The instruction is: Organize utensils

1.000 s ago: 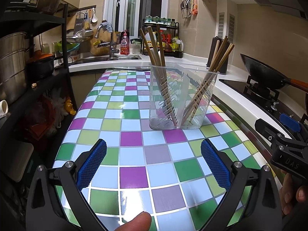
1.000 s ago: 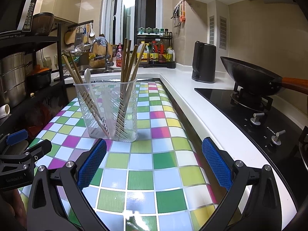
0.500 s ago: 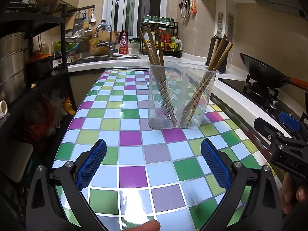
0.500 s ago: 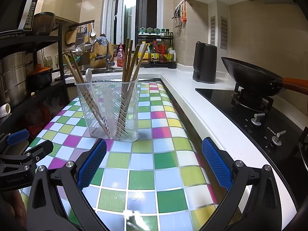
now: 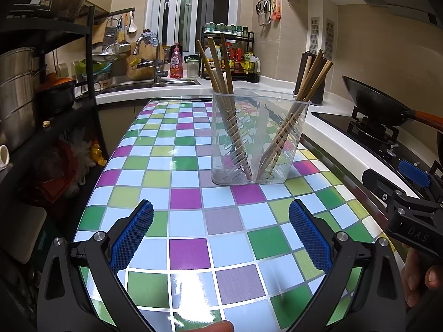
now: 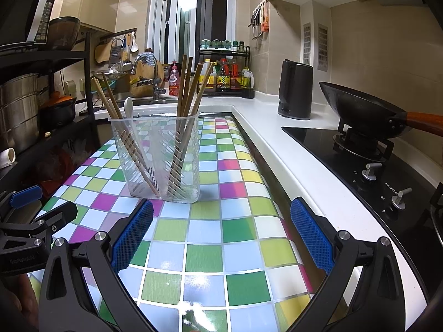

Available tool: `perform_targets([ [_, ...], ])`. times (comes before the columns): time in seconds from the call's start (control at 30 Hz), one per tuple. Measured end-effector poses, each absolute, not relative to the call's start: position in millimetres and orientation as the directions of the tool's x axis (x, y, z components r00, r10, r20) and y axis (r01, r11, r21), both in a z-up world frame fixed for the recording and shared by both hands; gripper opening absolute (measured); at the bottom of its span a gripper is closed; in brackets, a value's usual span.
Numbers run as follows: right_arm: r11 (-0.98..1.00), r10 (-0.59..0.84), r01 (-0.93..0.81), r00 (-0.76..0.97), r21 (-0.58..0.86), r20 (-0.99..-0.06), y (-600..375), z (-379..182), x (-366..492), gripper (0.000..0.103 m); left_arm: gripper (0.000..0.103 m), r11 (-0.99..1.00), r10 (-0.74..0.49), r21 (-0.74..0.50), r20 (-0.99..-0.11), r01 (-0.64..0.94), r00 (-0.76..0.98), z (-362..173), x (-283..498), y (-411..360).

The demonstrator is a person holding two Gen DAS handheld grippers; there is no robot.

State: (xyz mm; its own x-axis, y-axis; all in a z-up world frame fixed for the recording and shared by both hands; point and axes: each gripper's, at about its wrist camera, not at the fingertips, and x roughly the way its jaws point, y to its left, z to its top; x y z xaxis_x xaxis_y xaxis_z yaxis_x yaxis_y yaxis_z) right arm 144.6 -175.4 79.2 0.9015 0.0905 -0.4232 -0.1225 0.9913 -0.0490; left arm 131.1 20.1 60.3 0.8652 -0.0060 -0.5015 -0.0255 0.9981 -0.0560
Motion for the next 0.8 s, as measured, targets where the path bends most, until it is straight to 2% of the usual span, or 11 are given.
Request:
perform_targets([
  [0.8,0.99,0.096,-0.131,0.898,-0.053,-0.428,-170.1,77.4,142.9,0.098,0.095,0.999,-0.019,-0.053,-0.506,-0.009,0.862,61.1,130.4,18.5],
])
